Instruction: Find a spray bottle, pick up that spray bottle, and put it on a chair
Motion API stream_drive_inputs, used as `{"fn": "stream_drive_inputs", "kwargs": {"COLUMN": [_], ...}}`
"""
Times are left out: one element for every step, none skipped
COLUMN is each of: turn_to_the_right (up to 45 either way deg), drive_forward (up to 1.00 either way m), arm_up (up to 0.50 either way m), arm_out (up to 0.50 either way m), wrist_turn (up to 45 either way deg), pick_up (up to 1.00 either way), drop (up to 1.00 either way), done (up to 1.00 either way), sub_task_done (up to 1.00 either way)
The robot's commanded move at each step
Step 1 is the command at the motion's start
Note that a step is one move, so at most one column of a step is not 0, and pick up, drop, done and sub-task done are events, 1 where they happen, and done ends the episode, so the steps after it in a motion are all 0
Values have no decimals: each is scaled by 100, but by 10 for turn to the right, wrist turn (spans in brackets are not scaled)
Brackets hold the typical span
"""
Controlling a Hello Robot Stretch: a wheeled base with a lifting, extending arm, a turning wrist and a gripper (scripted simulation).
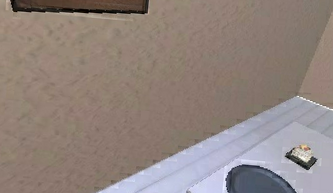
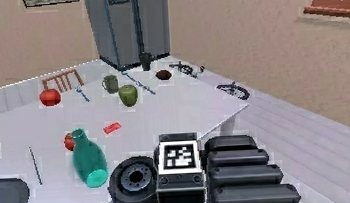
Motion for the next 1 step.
{"fn": "stream_drive_inputs", "kwargs": {"turn_to_the_right": [-120], "drive_forward": [0], "arm_up": [0], "arm_out": [0], "wrist_turn": [0], "pick_up": [0], "drop": [0], "done": [0], "sub_task_done": [0]}}
